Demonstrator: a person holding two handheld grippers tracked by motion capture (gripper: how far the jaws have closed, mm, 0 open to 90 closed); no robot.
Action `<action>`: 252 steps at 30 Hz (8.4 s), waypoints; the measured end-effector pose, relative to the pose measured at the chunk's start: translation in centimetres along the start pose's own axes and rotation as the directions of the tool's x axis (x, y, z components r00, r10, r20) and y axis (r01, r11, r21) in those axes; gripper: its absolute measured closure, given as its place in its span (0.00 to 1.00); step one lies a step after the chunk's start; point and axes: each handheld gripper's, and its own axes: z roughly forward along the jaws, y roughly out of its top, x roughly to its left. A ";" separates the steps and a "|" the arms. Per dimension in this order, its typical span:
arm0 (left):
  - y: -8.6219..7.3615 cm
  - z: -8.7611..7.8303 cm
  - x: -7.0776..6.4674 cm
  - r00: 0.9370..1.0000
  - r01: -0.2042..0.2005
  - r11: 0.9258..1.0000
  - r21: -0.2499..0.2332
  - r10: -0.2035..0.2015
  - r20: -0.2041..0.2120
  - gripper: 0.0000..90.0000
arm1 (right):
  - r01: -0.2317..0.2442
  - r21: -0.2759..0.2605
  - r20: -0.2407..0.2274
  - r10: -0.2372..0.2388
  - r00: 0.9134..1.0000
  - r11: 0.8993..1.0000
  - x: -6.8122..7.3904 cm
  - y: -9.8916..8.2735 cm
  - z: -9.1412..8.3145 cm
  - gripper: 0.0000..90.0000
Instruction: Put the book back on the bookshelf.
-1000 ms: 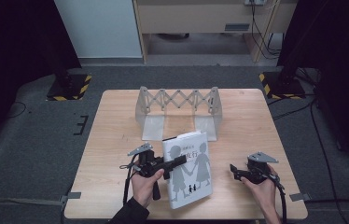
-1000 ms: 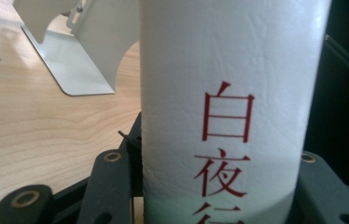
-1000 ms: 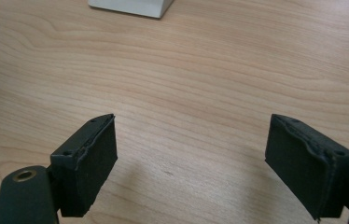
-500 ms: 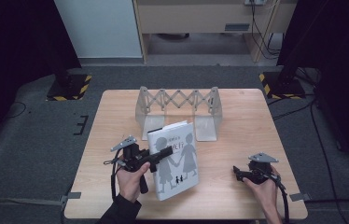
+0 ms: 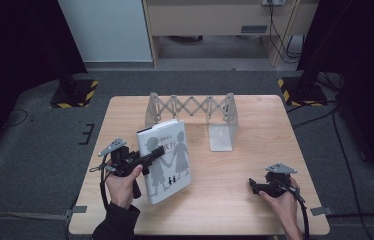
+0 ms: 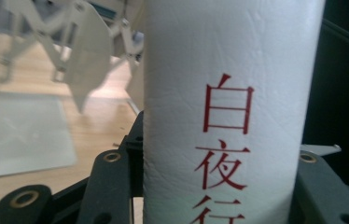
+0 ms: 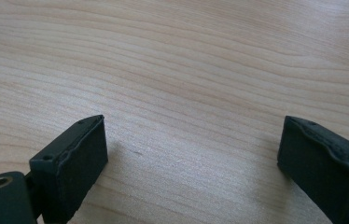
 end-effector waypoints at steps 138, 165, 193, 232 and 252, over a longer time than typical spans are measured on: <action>-0.1 7.6 4.9 0.878 -0.297 0.955 -0.007 0.270 -0.395 0.57 | -0.005 0.004 0.002 0.005 1.000 1.000 0.0 0.1 0.2 0.07; -3.0 7.7 5.5 0.890 -0.290 0.954 0.076 0.298 -0.346 0.55 | -0.005 0.004 0.003 0.005 1.000 1.000 0.1 0.2 0.2 0.07; -2.1 9.6 6.3 0.882 -0.287 0.955 0.071 0.293 -0.369 0.50 | 0.001 0.005 0.003 -0.001 1.000 1.000 0.0 0.2 0.2 0.07; -3.8 9.7 4.5 0.905 -0.286 0.949 0.130 0.313 -0.290 0.52 | 0.001 0.006 0.001 -0.001 1.000 1.000 0.0 0.2 0.2 0.07; -3.4 12.4 4.7 0.891 -0.289 0.952 0.097 0.305 -0.336 0.50 | -0.001 0.006 0.002 0.001 1.000 1.000 0.1 0.2 0.2 0.07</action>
